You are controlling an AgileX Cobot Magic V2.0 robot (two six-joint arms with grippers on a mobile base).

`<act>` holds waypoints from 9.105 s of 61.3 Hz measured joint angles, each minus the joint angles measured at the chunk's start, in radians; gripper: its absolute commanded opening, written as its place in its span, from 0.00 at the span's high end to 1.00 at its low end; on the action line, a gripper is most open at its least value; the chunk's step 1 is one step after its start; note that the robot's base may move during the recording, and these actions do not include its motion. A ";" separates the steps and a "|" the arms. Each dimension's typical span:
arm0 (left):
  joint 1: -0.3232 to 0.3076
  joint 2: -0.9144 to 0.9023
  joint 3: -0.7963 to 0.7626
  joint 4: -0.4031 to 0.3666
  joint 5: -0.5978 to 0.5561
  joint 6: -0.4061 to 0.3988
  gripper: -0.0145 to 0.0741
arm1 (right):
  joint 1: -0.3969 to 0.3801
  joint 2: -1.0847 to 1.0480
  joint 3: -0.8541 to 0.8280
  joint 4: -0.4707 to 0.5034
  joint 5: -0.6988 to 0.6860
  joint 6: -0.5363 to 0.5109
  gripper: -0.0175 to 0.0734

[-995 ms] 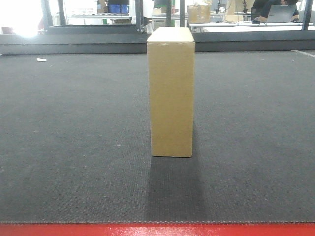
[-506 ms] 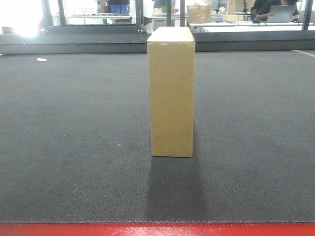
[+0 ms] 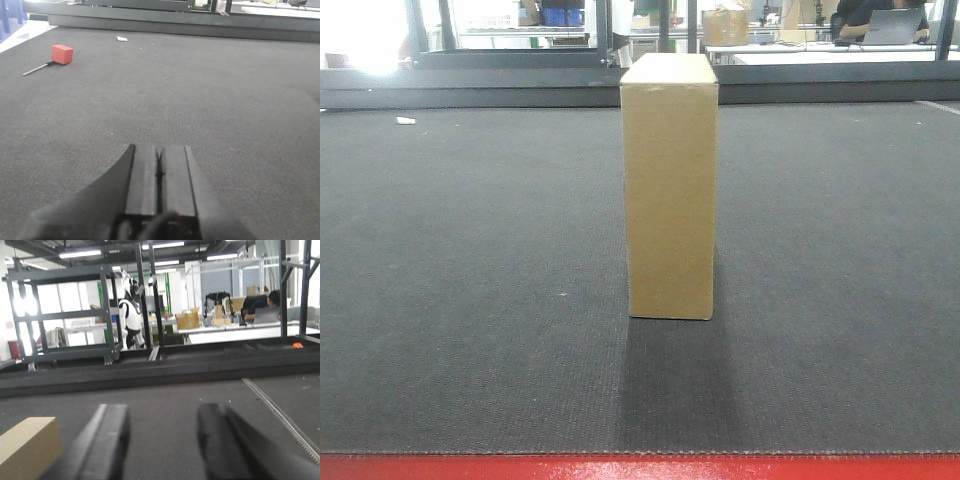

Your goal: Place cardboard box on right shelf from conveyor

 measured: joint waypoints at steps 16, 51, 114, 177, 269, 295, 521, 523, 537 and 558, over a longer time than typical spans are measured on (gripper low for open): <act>0.000 0.000 0.000 0.000 0.000 0.000 0.97 | 0.136 0.337 -0.197 0.002 0.032 0.000 0.12; 0.000 0.000 0.000 0.000 0.000 0.000 0.97 | 0.596 1.236 -1.123 -0.014 0.749 0.108 0.12; 0.000 0.000 0.000 0.000 0.000 0.000 0.97 | 0.733 1.675 -1.603 -0.337 1.245 0.689 0.12; 0.000 0.000 0.000 0.000 0.000 0.000 0.97 | 0.636 1.644 -1.571 -0.275 1.206 0.428 0.64; 0.000 0.000 0.000 0.000 0.000 0.000 0.97 | 0.194 -0.007 -0.449 -0.188 0.855 0.028 0.64; 0.000 0.000 0.000 0.000 0.000 0.000 0.97 | 0.194 -0.022 -0.449 -0.188 0.849 0.023 0.64; 0.011 0.000 0.000 0.000 0.000 0.000 0.97 | 0.194 -0.023 -0.449 -0.187 0.849 0.022 0.64; 0.011 0.000 0.000 0.000 0.000 0.000 0.97 | 0.194 -0.023 -0.449 -0.187 0.849 0.022 0.64; 0.011 0.000 0.000 0.000 0.000 0.000 0.97 | 0.194 -0.023 -0.449 -0.187 0.849 0.022 0.64; 0.011 0.000 0.000 0.000 0.000 0.000 0.97 | 0.194 -0.023 -0.449 -0.187 0.849 0.022 0.64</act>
